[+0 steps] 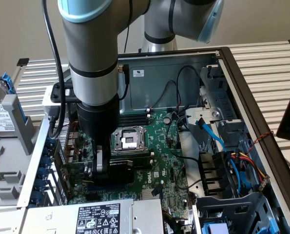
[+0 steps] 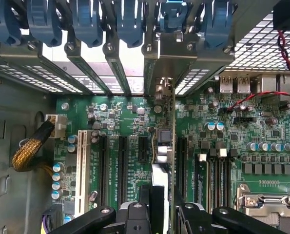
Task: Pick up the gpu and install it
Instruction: 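Insert the gpu into the slot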
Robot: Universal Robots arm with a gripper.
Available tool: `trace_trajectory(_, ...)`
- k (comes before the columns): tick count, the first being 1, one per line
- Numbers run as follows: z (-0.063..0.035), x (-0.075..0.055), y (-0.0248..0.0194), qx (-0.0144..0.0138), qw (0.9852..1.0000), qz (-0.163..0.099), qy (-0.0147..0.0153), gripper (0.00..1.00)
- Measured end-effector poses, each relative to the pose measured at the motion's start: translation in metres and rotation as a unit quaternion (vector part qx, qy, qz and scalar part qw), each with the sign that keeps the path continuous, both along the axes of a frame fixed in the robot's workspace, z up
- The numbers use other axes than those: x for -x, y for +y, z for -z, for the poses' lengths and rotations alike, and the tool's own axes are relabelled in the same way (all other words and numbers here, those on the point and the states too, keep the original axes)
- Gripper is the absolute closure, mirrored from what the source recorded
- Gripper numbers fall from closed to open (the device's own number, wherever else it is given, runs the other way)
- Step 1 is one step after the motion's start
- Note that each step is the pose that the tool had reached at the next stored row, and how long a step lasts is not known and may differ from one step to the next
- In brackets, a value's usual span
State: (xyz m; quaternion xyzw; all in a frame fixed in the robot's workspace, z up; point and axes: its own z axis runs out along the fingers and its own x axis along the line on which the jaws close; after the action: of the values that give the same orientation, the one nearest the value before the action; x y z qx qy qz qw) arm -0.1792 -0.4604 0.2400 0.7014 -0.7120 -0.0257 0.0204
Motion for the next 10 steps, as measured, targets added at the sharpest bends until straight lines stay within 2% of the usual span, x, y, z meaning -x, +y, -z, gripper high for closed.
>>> trace_trajectory(10,0.0000,0.0003,-0.0001,0.0000,1.0000,-0.009,0.0000,0.72)
